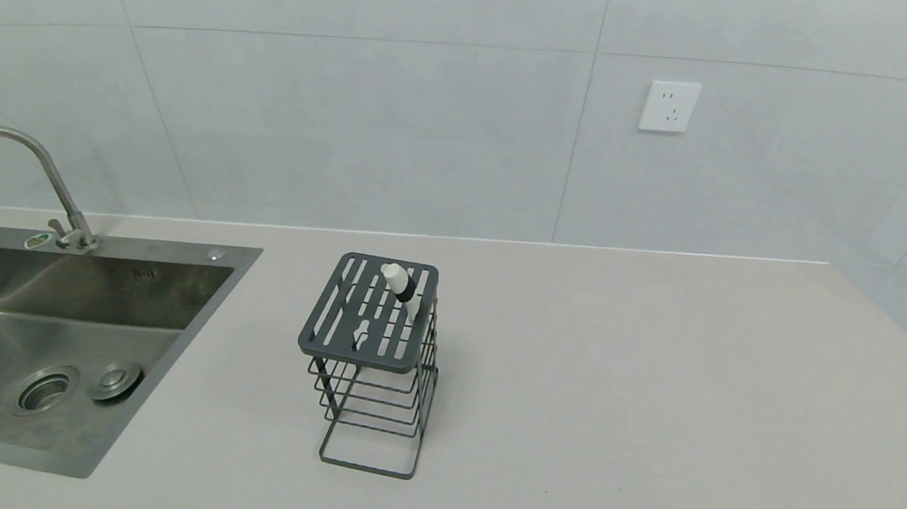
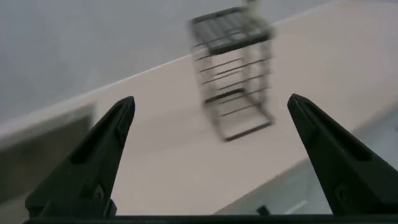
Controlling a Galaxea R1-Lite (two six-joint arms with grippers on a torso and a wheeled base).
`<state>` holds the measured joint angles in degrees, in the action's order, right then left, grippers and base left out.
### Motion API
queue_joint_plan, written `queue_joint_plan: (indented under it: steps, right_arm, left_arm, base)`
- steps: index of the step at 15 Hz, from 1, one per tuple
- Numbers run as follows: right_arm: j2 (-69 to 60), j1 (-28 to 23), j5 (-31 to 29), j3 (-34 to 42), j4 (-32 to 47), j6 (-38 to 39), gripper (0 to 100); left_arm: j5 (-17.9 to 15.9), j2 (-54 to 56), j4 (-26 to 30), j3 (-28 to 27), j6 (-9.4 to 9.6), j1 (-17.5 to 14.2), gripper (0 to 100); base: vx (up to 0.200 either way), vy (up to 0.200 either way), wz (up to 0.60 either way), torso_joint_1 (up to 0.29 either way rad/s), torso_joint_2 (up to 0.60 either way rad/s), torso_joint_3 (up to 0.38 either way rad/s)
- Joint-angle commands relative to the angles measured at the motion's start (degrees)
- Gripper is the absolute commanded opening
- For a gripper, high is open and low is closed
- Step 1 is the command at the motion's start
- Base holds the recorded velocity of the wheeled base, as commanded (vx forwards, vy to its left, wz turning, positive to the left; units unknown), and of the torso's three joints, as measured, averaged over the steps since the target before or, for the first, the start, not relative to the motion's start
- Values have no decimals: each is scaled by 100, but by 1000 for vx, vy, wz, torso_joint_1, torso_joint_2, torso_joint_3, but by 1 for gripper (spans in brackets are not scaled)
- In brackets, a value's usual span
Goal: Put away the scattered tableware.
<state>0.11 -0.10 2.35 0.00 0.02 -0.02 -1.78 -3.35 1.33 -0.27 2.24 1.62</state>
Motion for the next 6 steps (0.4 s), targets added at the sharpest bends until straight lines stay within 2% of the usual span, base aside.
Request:
queue_joint_plan:
  steps: [1,6]
  right_arm:
    - [-2,1,2,0,-2,-6,0]
    - [-2,1,2,0,-2,-6,0]
  left_arm:
    - [29,300,-159,27,-119,-197,100]
    - [11,335,-150,27,-128,-189,100]
  base:
    - [0,0,0,0,0,0]
    - [0,0,0,0,0,0]
